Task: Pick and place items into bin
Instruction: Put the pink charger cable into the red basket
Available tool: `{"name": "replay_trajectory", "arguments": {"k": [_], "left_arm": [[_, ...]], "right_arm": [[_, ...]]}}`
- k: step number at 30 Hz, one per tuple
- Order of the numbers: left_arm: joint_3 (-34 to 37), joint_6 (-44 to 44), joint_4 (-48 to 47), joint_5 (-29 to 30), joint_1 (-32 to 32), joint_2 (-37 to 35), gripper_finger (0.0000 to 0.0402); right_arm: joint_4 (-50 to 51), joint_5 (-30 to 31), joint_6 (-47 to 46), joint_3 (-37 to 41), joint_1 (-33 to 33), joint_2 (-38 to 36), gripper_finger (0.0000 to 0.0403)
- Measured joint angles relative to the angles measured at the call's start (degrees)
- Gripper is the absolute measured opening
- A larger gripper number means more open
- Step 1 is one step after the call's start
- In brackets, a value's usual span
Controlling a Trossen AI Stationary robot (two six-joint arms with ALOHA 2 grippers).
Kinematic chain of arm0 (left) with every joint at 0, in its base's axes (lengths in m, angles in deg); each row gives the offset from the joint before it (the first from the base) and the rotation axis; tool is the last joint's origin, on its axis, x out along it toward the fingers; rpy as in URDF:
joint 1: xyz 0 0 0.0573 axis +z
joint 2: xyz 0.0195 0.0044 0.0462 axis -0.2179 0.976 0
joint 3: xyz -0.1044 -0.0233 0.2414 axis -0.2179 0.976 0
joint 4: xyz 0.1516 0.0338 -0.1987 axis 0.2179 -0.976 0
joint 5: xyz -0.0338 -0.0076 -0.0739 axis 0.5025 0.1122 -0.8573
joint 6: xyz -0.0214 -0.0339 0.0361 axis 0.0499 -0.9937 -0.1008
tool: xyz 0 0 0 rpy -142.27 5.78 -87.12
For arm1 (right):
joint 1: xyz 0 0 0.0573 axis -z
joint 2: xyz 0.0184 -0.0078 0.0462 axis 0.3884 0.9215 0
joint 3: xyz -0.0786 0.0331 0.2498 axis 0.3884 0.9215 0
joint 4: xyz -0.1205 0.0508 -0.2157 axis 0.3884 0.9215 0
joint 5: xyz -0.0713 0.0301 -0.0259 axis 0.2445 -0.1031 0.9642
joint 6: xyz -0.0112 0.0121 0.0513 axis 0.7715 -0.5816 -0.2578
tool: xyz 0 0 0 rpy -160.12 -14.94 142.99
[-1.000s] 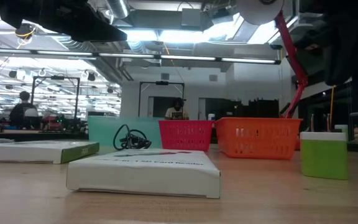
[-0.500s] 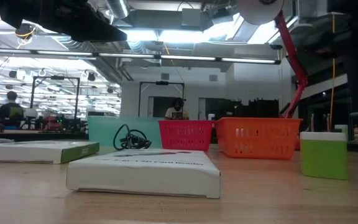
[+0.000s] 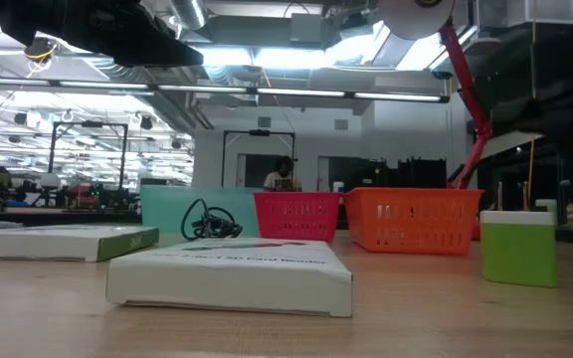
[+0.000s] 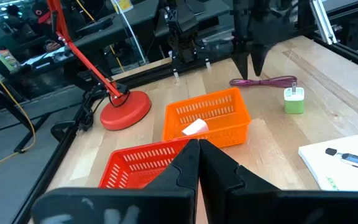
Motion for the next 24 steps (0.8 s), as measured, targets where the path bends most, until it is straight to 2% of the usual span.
{"name": "replay_trajectory", "arguments": {"k": [5, 18, 24], "left_arm": [[0.0, 0.0, 0.0, 0.0, 0.0, 0.0, 0.0007], [0.0, 0.0, 0.0, 0.0, 0.0, 0.0, 0.0004], [0.0, 0.0, 0.0, 0.0, 0.0, 0.0, 0.0005]], "right_arm": [[-1.4, -5.2, -1.2, 0.0, -0.1, 2.4, 0.0135], [-3.7, -5.3, 0.3, -0.1, 0.0, 7.1, 0.013], [-3.8, -5.3, -4.5, 0.0, -0.1, 7.2, 0.0129]]}}
